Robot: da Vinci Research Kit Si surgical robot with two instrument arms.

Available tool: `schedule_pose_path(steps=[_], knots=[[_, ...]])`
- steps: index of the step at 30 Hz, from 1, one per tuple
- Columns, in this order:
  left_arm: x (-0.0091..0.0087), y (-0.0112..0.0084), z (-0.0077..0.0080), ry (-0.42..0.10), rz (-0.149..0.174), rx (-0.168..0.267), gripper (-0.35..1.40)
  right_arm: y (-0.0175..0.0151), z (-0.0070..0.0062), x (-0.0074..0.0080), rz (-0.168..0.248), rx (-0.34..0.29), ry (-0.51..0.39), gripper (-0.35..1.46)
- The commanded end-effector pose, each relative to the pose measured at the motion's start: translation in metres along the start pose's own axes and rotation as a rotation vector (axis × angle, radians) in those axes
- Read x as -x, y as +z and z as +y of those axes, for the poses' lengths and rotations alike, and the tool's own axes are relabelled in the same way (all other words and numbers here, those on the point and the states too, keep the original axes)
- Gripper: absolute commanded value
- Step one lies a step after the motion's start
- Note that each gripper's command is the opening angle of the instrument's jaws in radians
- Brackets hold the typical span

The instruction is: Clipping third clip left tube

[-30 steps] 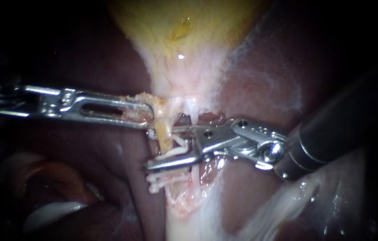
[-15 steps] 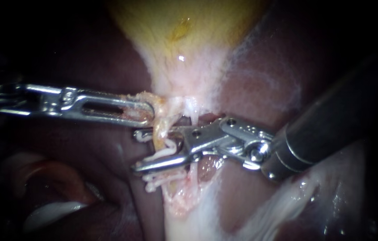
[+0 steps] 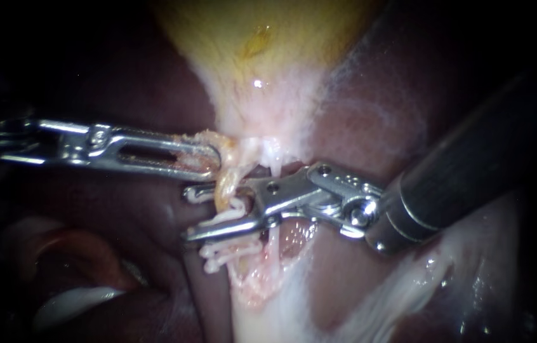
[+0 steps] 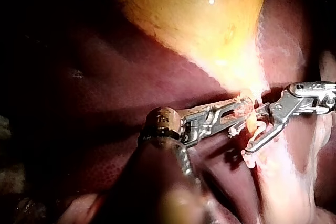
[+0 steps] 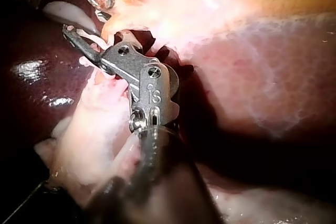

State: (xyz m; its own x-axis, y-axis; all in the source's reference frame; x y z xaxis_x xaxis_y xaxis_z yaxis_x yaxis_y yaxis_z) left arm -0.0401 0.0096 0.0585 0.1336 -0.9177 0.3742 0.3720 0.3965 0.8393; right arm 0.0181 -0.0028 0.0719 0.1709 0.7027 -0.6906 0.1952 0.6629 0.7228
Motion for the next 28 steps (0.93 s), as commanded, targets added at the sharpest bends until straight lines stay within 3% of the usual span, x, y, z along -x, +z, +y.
schedule_pose_path(steps=[1,5,14,28], knots=[[0.0,0.0,0.0,0.0,0.0,0.0,-0.35,-0.0002,0.0,-0.0002,0.001,0.0,0.0,-0.02],[0.0,0.0,0.0,0.0,0.0,0.0,-0.35,-0.0006,0.0001,-0.0002,0.0,-0.004,0.001,-0.35],[0.0,0.0,0.0,0.0,0.0,0.0,-0.35,-0.0007,0.0001,0.0007,0.0,-0.008,0.001,-0.35],[0.0,-0.0001,0.0,0.0,0.0,0.0,-0.35,-0.0009,0.0002,0.0006,-0.001,-0.01,0.001,-0.35]])
